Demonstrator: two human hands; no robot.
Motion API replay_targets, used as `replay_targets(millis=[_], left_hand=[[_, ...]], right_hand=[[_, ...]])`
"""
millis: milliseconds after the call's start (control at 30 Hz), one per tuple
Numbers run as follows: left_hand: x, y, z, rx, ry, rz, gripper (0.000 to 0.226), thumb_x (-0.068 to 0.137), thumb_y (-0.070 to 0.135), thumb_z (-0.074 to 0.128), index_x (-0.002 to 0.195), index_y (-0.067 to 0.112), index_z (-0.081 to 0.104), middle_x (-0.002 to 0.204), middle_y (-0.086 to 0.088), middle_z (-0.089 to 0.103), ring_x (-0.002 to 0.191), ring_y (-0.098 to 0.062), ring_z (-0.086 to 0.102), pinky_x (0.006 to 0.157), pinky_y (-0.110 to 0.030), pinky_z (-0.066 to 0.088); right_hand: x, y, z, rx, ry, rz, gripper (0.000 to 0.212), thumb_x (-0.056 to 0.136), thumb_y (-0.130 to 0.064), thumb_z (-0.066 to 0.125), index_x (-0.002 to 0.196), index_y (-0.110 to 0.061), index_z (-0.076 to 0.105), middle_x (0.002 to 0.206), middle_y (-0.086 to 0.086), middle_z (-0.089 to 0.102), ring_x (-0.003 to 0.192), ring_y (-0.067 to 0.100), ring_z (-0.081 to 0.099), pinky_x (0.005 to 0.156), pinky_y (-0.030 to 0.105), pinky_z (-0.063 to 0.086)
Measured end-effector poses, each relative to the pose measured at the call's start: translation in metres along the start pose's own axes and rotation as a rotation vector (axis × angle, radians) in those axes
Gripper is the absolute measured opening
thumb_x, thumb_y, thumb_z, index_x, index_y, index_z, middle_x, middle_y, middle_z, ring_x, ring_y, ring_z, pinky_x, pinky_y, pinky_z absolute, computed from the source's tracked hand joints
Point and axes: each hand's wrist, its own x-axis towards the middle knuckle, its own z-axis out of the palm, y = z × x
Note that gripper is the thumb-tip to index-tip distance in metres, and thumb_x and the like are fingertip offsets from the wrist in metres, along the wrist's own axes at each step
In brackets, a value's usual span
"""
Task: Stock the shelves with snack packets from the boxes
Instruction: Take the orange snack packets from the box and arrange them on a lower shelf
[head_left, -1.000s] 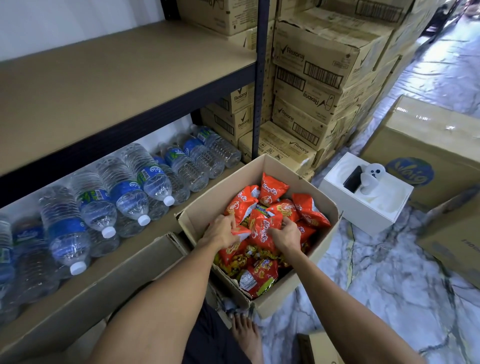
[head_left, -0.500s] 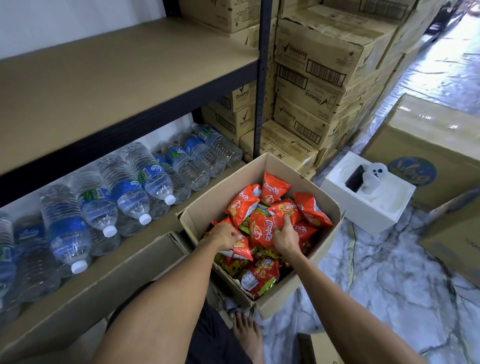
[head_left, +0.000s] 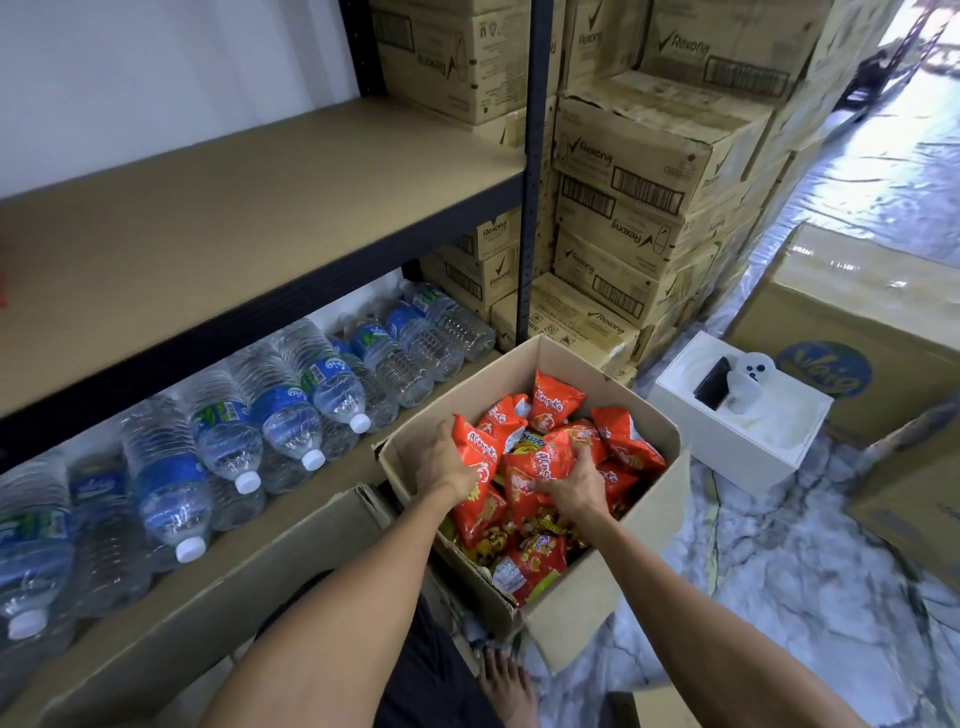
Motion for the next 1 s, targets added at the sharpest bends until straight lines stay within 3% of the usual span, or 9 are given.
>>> replay_targets(millis=[133, 267, 333, 400, 567, 667, 767, 867, 1000], left_hand=[[-0.012, 0.013, -0.026, -0.061, 0.067, 0.081, 0.094, 0.080, 0.017, 0.079, 0.154, 0.032, 0.022, 0.141, -0.005, 0.053, 0.123, -0.028, 0.057, 0.103, -0.044, 0.049], [-0.023, 0.025, -0.053, -0.140, 0.115, 0.156, 0.092, 0.083, 0.023, 0.078, 0.155, 0.027, 0.020, 0.150, -0.003, 0.044, 0.134, -0.027, 0.048, 0.110, -0.046, 0.041], [-0.028, 0.029, -0.071, -0.193, 0.157, 0.202, 0.093, 0.083, 0.021, 0.078, 0.154, 0.027, 0.018, 0.152, -0.005, 0.040, 0.138, -0.026, 0.043, 0.112, -0.050, 0.039], [-0.033, 0.034, -0.091, -0.224, 0.177, 0.238, 0.092, 0.084, 0.019, 0.077, 0.153, 0.029, 0.017, 0.152, -0.005, 0.040, 0.136, -0.027, 0.044, 0.109, -0.053, 0.042], [-0.055, 0.049, -0.140, -0.275, 0.160, 0.330, 0.089, 0.085, 0.018, 0.077, 0.148, 0.036, 0.017, 0.136, -0.001, 0.049, 0.111, -0.020, 0.058, 0.091, -0.045, 0.055], [-0.069, 0.057, -0.164, -0.340, 0.171, 0.363, 0.089, 0.084, 0.020, 0.078, 0.146, 0.040, 0.017, 0.136, 0.005, 0.045, 0.115, -0.019, 0.057, 0.092, -0.048, 0.056], [-0.079, 0.061, -0.186, -0.354, 0.208, 0.390, 0.088, 0.084, 0.023, 0.079, 0.141, 0.045, 0.016, 0.139, 0.003, 0.048, 0.116, -0.020, 0.059, 0.092, -0.049, 0.056], [-0.088, 0.061, -0.205, -0.364, 0.249, 0.393, 0.088, 0.081, 0.026, 0.079, 0.141, 0.043, 0.017, 0.130, 0.000, 0.055, 0.112, -0.022, 0.062, 0.096, -0.050, 0.053], [-0.108, 0.064, -0.234, -0.364, 0.321, 0.443, 0.087, 0.081, 0.027, 0.078, 0.146, 0.035, 0.021, 0.131, 0.008, 0.050, 0.120, -0.020, 0.057, 0.102, -0.047, 0.049]], right_hand=[[-0.012, -0.022, -0.010, -0.017, 0.054, -0.094, 0.084, 0.075, -0.019, 0.087, 0.147, -0.016, 0.043, 0.131, 0.008, 0.060, 0.112, 0.022, 0.059, 0.100, 0.036, 0.049], [-0.026, -0.055, -0.017, 0.147, -0.099, -0.127, 0.070, 0.075, -0.015, 0.087, 0.136, -0.017, 0.053, 0.105, -0.002, 0.068, 0.082, 0.012, 0.070, 0.064, 0.033, 0.062], [-0.036, -0.074, -0.022, 0.207, -0.182, -0.174, 0.062, 0.078, -0.012, 0.084, 0.132, -0.014, 0.053, 0.094, -0.004, 0.070, 0.073, 0.010, 0.071, 0.067, 0.035, 0.062], [-0.044, -0.093, -0.027, 0.258, -0.221, -0.231, 0.065, 0.079, -0.011, 0.083, 0.135, -0.014, 0.050, 0.094, -0.001, 0.071, 0.074, 0.012, 0.072, 0.072, 0.040, 0.063], [-0.070, -0.143, -0.035, 0.360, -0.090, -0.361, 0.093, 0.074, -0.015, 0.087, 0.149, -0.025, 0.033, 0.131, 0.003, 0.054, 0.075, 0.011, 0.073, 0.057, 0.029, 0.058], [-0.084, -0.166, -0.033, 0.523, -0.134, -0.320, 0.071, 0.073, -0.016, 0.088, 0.131, -0.024, 0.048, 0.122, 0.005, 0.059, 0.087, 0.024, 0.074, 0.073, 0.047, 0.062], [-0.102, -0.183, -0.029, 0.629, -0.169, -0.289, 0.038, 0.078, -0.017, 0.085, 0.100, -0.029, 0.056, 0.116, 0.008, 0.066, 0.101, 0.027, 0.070, 0.087, 0.052, 0.059], [-0.116, -0.195, -0.026, 0.711, -0.214, -0.280, 0.034, 0.081, -0.017, 0.082, 0.106, -0.021, 0.059, 0.112, 0.007, 0.069, 0.100, 0.025, 0.069, 0.082, 0.043, 0.059], [-0.130, -0.216, -0.022, 0.723, -0.266, -0.313, 0.054, 0.079, -0.019, 0.083, 0.124, -0.017, 0.054, 0.115, 0.008, 0.068, 0.102, 0.025, 0.068, 0.078, 0.040, 0.057]])
